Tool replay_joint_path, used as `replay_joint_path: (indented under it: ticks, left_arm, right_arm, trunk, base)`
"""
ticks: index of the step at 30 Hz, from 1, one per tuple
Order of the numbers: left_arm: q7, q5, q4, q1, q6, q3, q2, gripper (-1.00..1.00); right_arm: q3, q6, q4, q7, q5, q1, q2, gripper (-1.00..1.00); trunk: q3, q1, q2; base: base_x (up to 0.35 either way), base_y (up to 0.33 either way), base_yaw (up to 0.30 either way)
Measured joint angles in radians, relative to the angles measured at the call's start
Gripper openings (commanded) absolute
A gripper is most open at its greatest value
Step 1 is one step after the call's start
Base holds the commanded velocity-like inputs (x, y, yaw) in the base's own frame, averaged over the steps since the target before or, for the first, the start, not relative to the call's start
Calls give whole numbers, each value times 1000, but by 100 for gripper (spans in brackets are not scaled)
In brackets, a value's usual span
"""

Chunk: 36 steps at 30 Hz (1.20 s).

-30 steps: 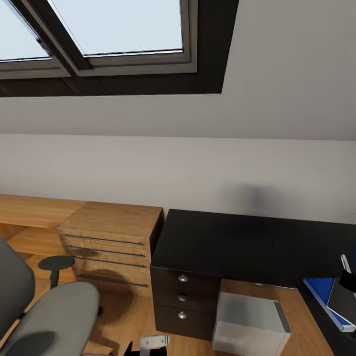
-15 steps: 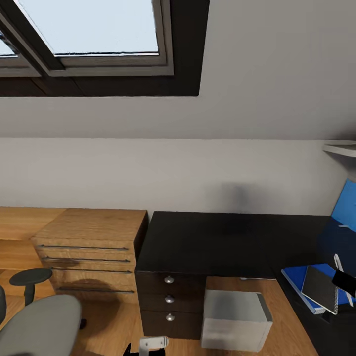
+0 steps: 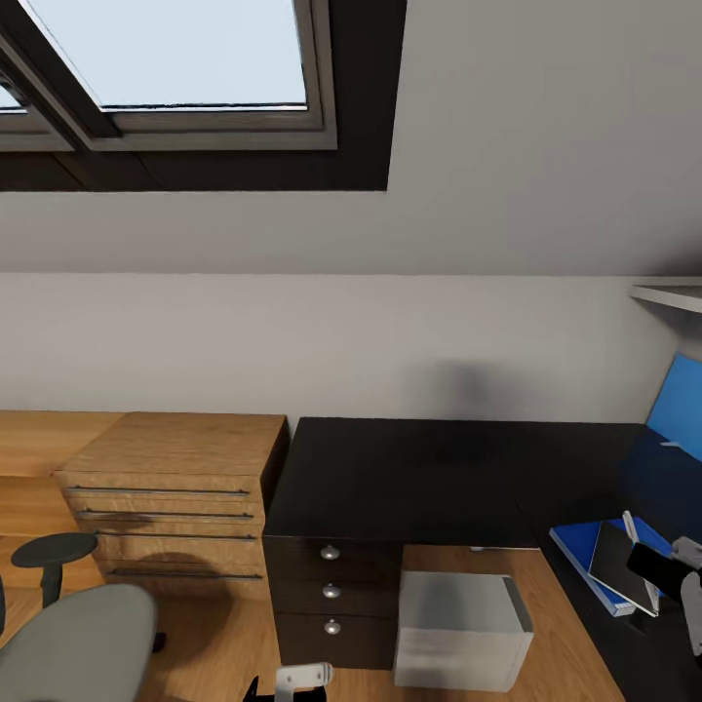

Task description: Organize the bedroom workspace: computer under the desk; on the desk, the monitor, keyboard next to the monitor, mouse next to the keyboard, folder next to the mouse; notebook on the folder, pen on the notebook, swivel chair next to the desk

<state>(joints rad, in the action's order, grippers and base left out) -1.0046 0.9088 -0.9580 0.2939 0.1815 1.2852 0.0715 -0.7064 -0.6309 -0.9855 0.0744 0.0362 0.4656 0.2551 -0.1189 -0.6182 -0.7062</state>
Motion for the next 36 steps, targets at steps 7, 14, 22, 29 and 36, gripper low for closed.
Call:
replay_joint_path:
  ticks: [7,14,22,29,36]
  left_arm:
    - [-2,-1,0,0,1,0,1,100]
    - [-2,2,1,0,2,-2,1,100]
    - [-5,-3,1,0,2,-3,6,100]
    - [-6,-3,1,0,2,-3,7,100]
    - [-6,-5,-1,0,2,-3,6,100]
  right_arm:
    - [1,26,24,-108,1,37,-23,-100]
    - [96,72,29,-411,0,214,-73,-100]
    - [109,73,49,-435,8,225,-127,-100]
    - [109,72,73,-436,8,225,-129,-100]
    - [110,73,115,-438,4,224,-115,-100]
  trunk:
    - [0,0,0]
    - [0,0,0]
    - [0,0,0]
    - [0,0,0]
    - [0,0,0]
  base:
    - [0,0,0]
    - [0,0,0]
    - [0,0,0]
    - [0,0,0]
    - [0,0,0]
